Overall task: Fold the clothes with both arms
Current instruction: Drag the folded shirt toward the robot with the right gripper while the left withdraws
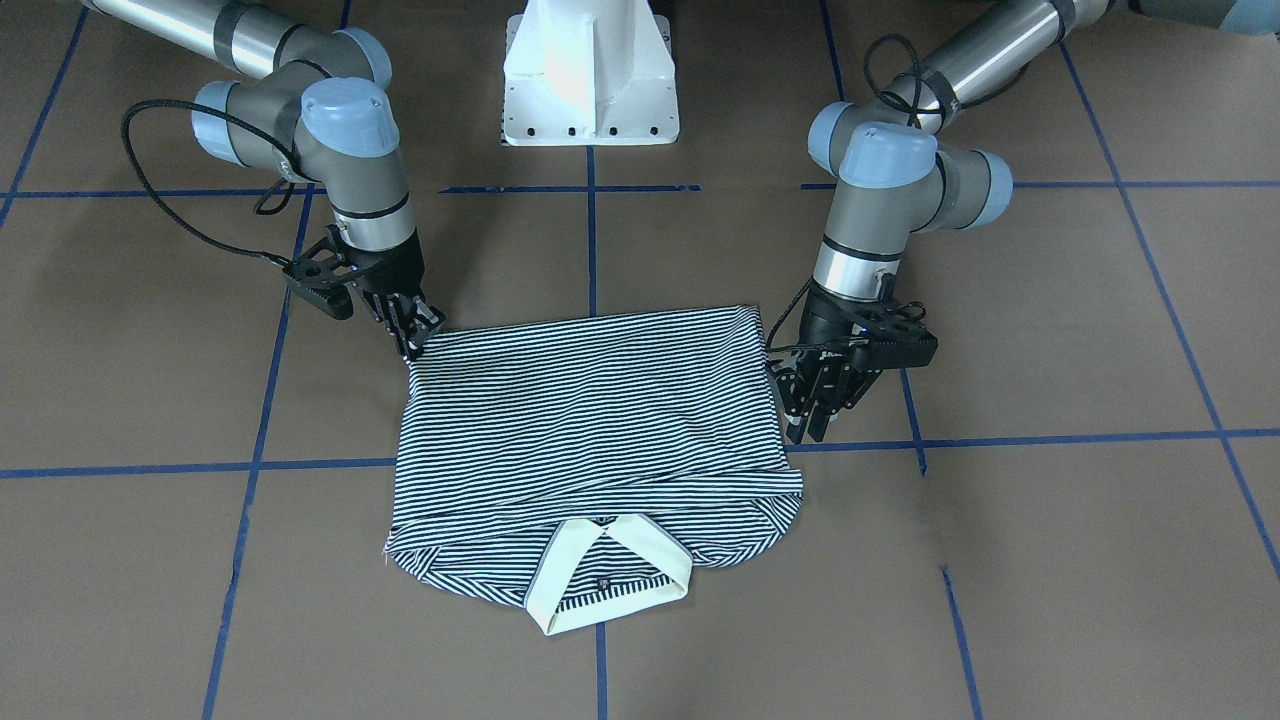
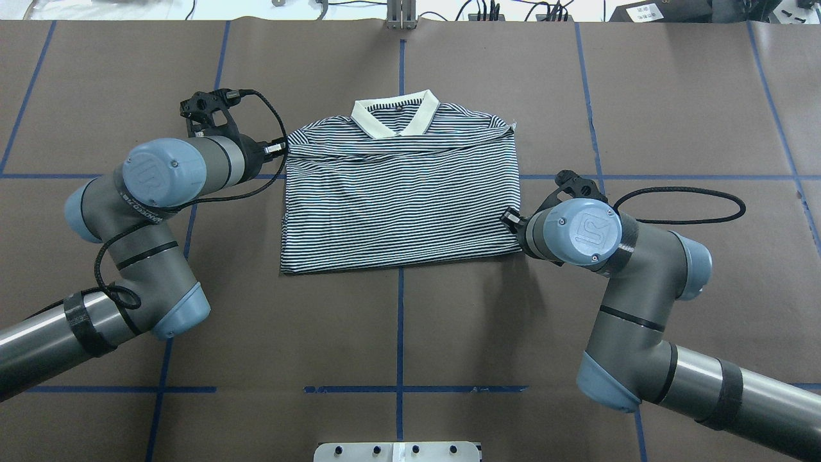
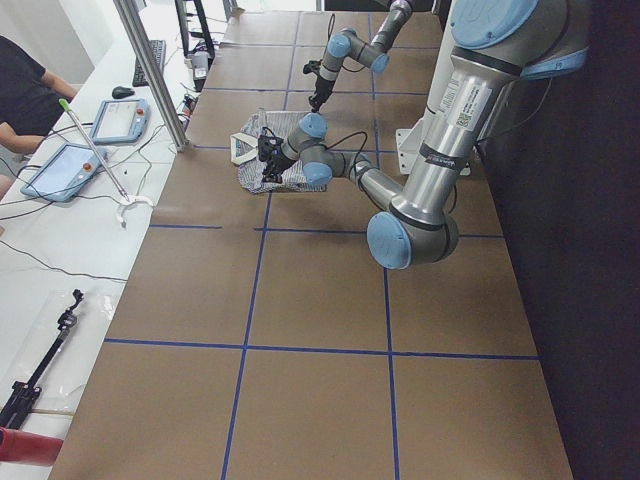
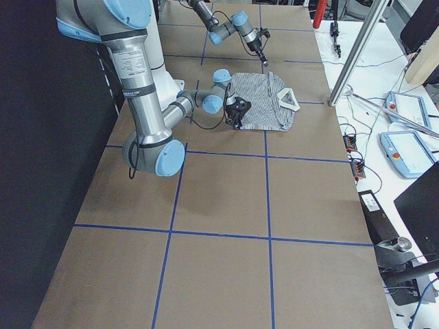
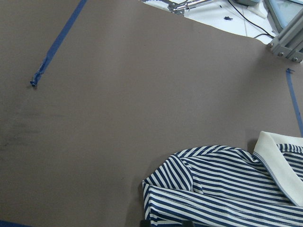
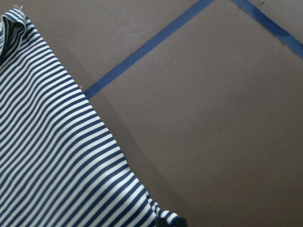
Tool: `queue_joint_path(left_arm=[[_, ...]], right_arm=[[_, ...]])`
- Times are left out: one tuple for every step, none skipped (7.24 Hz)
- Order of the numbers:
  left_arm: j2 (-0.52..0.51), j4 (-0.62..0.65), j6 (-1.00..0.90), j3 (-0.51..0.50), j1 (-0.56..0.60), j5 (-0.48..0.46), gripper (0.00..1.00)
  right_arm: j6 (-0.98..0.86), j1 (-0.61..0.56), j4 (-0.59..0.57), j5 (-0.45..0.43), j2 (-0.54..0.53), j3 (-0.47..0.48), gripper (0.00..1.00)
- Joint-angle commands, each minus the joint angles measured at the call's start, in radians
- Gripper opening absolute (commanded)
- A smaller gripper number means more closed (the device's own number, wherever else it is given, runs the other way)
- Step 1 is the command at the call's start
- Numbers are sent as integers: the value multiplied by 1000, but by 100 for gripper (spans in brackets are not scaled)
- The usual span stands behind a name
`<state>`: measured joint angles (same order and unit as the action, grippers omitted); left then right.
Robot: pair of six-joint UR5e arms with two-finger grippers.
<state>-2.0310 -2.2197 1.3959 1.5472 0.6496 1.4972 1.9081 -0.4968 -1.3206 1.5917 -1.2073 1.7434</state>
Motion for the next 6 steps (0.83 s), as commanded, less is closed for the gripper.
queue_joint_path(left_arm=[[0, 0, 0, 4, -1, 0, 34], [0, 0, 1, 11, -1, 0, 34], [0, 2, 2, 22, -1, 1, 34], [0, 2, 26, 28, -1, 5, 34], [-1, 3, 40, 52, -4, 11, 34], [0, 6, 58, 101, -13, 49, 34]], right_arm=[[3, -2, -3, 1, -15, 28, 0], [17, 0, -9, 10, -49, 92, 0], [43, 41, -12, 11, -133, 202, 0], [49, 105, -90, 11, -196, 329, 0], [68, 194, -253, 10, -198, 438, 0], [89, 289, -414, 11, -198, 564, 0]])
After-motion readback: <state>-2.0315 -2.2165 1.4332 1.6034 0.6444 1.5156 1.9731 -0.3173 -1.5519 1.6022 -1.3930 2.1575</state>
